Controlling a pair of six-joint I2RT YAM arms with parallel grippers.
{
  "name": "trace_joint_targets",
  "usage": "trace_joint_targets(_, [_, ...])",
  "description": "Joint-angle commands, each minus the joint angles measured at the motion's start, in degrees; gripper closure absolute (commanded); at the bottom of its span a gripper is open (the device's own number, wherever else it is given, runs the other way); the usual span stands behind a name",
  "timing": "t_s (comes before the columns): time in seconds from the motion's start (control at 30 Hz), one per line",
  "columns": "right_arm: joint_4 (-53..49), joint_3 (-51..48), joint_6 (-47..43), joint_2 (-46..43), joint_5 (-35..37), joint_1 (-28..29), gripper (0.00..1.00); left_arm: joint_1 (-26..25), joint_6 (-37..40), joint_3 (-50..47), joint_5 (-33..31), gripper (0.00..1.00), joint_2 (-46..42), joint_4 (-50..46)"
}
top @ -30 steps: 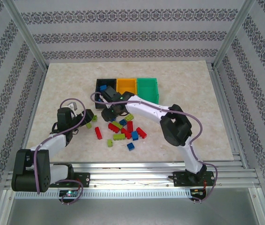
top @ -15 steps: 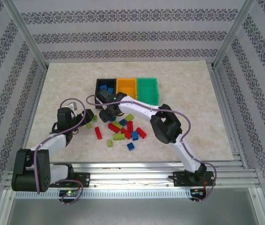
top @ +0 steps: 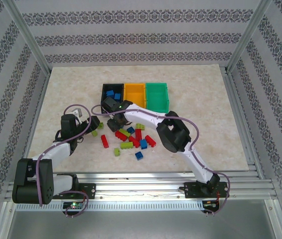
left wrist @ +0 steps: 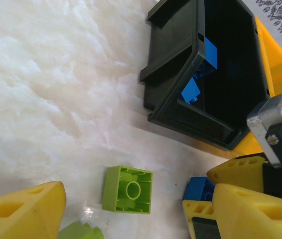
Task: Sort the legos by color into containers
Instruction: Pick up the lego from the center of the table.
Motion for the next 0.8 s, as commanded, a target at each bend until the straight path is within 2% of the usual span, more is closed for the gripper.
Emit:
trace_joint_targets(0.0, [-1.42, -1.71, -0.48, 0.26, 1.74, 0.83, 0.43, 0.75, 0.34, 1.27, 0.80, 0.22, -0.16, 1.73])
trace_joint_targets(0.17, [-0.79, -3.86, 0.04, -0.48, 1.83, 0.96, 0.49, 0.75, 0.28, 1.27, 0.82, 0.22, 0.11, 1.95])
trace_joint_targets(0.33, [0.83, -5.75, 1.35, -1.69, 0.81, 0.96, 0.67, 0.78, 0.31, 1.27, 1.02, 0.22, 0.61, 2.21])
trace_joint_targets(0.47, [2.63, -6.78, 3.34, -2.72, 0.25, 0.96, 0.70, 0.74, 0.16, 1.40, 1.60, 0.22, 0.48, 2.05])
trace_joint_targets(0.57, [6.31, -9.67, 5.72, -5.19, 2.90, 1.22, 0.71, 0.71, 0.37, 1.10, 1.00, 0.22, -0.86, 1.84])
trace_joint_targets(0.67, [11.03, -14.40, 9.22, -9.55, 5.19, 1.31, 0.73, 0.71, 0.17, 0.57, 0.05, 0.22, -0.85, 2.38])
trace_joint_targets(0.77, [16.81, -20.12, 11.65, -14.69, 5.65, 1.31, 0.75, 0.79, -0.36, 1.24, 1.89, 0.22, 0.87, 2.79])
